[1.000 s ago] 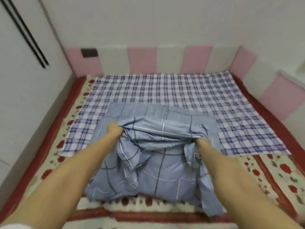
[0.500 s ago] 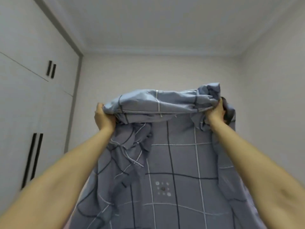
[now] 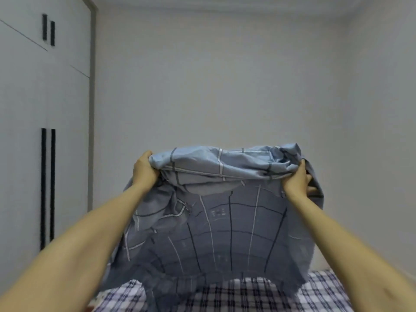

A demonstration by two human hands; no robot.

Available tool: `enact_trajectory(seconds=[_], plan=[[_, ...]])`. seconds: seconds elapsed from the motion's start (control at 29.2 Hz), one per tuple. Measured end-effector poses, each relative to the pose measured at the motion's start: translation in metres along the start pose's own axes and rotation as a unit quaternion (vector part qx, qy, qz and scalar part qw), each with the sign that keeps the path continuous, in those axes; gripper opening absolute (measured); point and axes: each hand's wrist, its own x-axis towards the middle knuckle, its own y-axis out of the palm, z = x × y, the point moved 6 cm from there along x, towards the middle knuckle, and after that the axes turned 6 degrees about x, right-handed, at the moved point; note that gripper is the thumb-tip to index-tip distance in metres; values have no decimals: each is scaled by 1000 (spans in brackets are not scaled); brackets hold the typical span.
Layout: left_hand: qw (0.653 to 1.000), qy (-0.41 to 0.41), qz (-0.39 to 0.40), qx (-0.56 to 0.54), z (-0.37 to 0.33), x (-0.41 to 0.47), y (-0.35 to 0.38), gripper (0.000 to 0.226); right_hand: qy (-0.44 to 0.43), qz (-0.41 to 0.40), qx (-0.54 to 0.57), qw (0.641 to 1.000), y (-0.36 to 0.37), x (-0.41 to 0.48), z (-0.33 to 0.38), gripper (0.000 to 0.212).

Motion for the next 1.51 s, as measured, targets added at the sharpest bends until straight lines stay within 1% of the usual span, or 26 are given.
enact_trajectory(seconds=[0.1,0.21,0.24,0.38,0.45,0.51,0.62,0.69,0.72,0.79,0.82,0.89,0.93,1.1,1.17,1.23,1.34,1.37,1.44,1.51], plan=[[998,11,56,35,26,-31,18,17,-5,15,-66,998,-3,-30,-38,57],[994,1,93,55,54,-64,37,19,53,37,-85,994,-1,-54,-83,60],[993,-5,102,59,59,-71,40,17,59,42,-79,994,0,-58,-93,61],[983,1,154,103,83,-107,53,20,44,57,-141,987,-2,-83,-136,63],[972,5,196,128,104,-133,58,19,42,82,-181,979,-3,-105,-158,62],[963,9,230,143,119,-155,56,19,41,88,-199,975,-5,-123,-177,62],[934,17,305,184,140,-196,58,17,67,103,-226,966,-10,-156,-208,58],[898,9,364,246,157,-230,62,23,78,115,-237,961,-15,-181,-229,53],[888,5,380,261,166,-250,59,23,85,117,-248,958,-20,-196,-239,47],[881,12,401,250,183,-290,52,20,109,114,-247,956,-27,-225,-268,35],[872,21,423,244,192,-315,48,18,116,124,-265,949,-31,-241,-285,31],[852,36,466,237,208,-360,41,20,100,146,-302,937,-38,-267,-317,31],[839,39,485,242,213,-378,37,21,105,162,-317,929,-41,-280,-330,33],[760,52,578,292,251,-472,22,33,171,223,-408,868,-66,-344,-390,33],[736,60,600,308,257,-501,14,33,191,247,-459,832,-76,-364,-406,36],[700,69,631,328,263,-534,3,32,207,277,-510,788,-88,-386,-424,41],[661,99,657,349,274,-578,-15,36,176,321,-548,752,-106,-412,-436,38],[649,115,662,357,277,-591,-20,36,161,335,-569,734,-112,-419,-439,35],[619,144,680,366,280,-621,-33,33,149,365,-612,686,-128,-436,-446,31],[595,167,697,365,280,-648,-45,31,154,397,-639,641,-147,-458,-453,35]])
